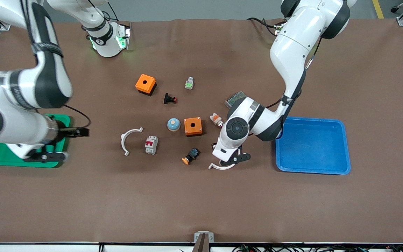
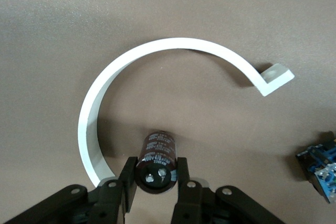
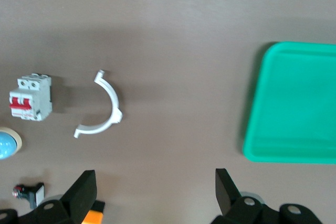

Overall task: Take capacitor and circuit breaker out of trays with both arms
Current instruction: 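Set the breaker beside the white clip while the left gripper lowers the capacitor, then release the capacitor inside the white arc while the right gripper withdraws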

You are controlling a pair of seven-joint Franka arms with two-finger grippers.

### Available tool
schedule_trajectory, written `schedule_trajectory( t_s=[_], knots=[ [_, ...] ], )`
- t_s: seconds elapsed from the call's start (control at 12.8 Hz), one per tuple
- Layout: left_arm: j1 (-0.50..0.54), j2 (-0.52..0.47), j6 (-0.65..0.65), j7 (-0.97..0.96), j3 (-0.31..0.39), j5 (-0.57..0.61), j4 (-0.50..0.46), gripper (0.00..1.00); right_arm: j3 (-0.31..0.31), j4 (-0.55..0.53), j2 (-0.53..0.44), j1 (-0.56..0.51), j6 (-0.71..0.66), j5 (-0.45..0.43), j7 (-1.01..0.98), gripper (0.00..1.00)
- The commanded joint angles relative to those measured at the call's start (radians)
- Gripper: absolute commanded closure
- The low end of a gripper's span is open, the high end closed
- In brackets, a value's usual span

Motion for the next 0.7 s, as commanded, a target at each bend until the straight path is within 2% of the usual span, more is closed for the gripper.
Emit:
schedule_trajectory(
  t_s=[0.0, 0.08, 0.16, 0.23, 0.47, 0.62],
  knots=[
    [-0.008, -0.001, -0.002, -0.017, 0.008, 0.024, 0.003, 0.78, 0.017, -0.031, -0.086, -0.08, -0.043, -0.018, -0.048, 0.0],
    [-0.005, -0.003, -0.002, -0.016, 0.008, 0.024, 0.003, 0.62, 0.017, -0.031, -0.102, -0.111, -0.054, -0.016, -0.085, 0.0],
    [0.001, -0.012, -0.008, -0.013, 0.008, 0.024, 0.003, 0.24, 0.017, -0.029, -0.119, -0.148, -0.062, -0.013, -0.118, 0.0],
    [0.004, -0.026, -0.017, -0.014, 0.008, 0.024, 0.004, 0.0, 0.019, -0.032, -0.125, -0.188, -0.063, -0.004, -0.151, 0.0],
    [0.033, -0.113, -0.077, -0.008, 0.007, 0.024, 0.006, 0.0, 0.019, -0.029, -0.131, -0.214, -0.071, -0.004, -0.177, 0.0],
    [0.084, -0.214, -0.211, 0.045, -0.004, 0.018, 0.003, 0.0, 0.019, -0.029, -0.131, -0.213, -0.073, -0.004, -0.177, 0.0]
  ],
)
